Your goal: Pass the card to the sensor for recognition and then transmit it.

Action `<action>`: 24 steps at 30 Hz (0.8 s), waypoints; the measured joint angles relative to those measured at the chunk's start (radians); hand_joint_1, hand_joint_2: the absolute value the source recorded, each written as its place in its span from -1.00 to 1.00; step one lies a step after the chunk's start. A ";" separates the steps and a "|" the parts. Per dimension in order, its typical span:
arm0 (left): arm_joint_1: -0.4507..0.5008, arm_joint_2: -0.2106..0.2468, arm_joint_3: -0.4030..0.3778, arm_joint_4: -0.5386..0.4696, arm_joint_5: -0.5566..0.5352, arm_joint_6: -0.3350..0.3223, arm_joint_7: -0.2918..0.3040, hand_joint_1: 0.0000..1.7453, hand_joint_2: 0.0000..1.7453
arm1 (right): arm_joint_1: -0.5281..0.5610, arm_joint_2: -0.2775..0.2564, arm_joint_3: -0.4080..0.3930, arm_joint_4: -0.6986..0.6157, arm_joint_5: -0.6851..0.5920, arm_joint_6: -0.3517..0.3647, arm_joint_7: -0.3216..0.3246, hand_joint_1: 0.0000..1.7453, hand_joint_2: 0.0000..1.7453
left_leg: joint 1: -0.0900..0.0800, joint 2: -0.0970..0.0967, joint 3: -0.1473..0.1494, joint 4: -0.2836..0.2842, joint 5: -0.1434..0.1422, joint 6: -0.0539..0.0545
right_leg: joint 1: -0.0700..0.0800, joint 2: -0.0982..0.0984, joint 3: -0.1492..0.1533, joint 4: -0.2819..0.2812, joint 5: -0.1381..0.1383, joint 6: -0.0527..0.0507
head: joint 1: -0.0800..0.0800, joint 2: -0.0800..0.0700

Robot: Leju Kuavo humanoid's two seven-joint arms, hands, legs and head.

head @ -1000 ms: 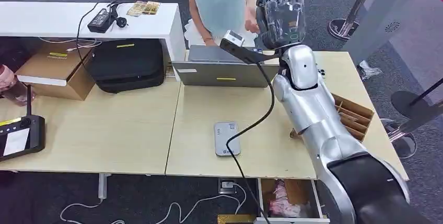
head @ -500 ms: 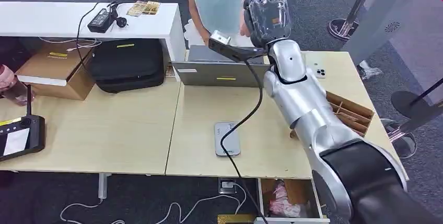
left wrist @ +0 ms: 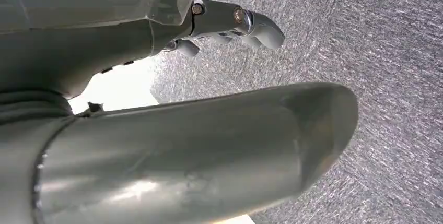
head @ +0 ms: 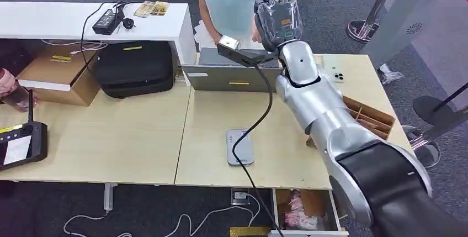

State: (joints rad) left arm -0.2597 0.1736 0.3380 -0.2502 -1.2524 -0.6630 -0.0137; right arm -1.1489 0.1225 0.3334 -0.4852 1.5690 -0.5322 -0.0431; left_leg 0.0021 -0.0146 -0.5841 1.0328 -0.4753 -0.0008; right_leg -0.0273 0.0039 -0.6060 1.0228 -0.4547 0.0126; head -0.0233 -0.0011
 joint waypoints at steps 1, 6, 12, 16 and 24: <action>0.000 0.000 0.000 0.000 0.000 0.000 0.000 -1.00 -1.00 | -0.001 0.001 0.003 0.003 0.000 0.002 0.001 -1.00 1.00 | 0.000 0.000 0.000 0.000 0.000 0.000 | 0.000 0.000 0.000 0.000 0.000 0.000 | 0.000 0.000; 0.001 0.000 0.000 0.000 0.000 0.002 0.000 -1.00 -1.00 | -0.005 0.006 0.015 0.020 0.000 0.007 0.006 -1.00 1.00 | 0.000 0.000 0.000 0.000 0.000 0.000 | 0.000 0.000 0.000 0.000 0.000 0.000 | 0.000 0.000; 0.003 0.000 0.000 0.000 0.000 0.003 0.001 -1.00 -1.00 | -0.012 0.014 0.016 0.035 -0.001 0.009 0.006 -1.00 1.00 | 0.000 0.000 0.000 0.000 0.000 0.000 | 0.000 0.000 0.000 0.000 0.000 0.000 | 0.000 0.000; 0.005 0.000 0.000 0.000 0.000 0.003 0.001 -1.00 -1.00 | -0.018 0.018 0.016 0.040 -0.003 0.013 0.005 -1.00 1.00 | 0.000 0.000 0.000 0.000 0.000 0.000 | 0.000 0.000 0.000 0.000 0.000 0.000 | 0.000 0.000; 0.021 0.001 0.001 0.000 0.000 0.019 0.001 -1.00 -1.00 | -0.020 0.018 -0.001 0.029 -0.085 -0.013 -0.024 -1.00 1.00 | 0.000 0.000 0.000 0.000 0.000 0.000 | 0.000 0.000 -0.001 0.000 0.000 0.000 | 0.000 0.000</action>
State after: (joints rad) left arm -0.2385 0.1743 0.3391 -0.2499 -1.2524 -0.6444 -0.0126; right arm -1.1687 0.1400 0.3319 -0.4562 1.4844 -0.5455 -0.0667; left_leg 0.0022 -0.0146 -0.5840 1.0328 -0.4752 -0.0010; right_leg -0.0272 0.0040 -0.6067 1.0230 -0.4546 0.0123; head -0.0233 -0.0011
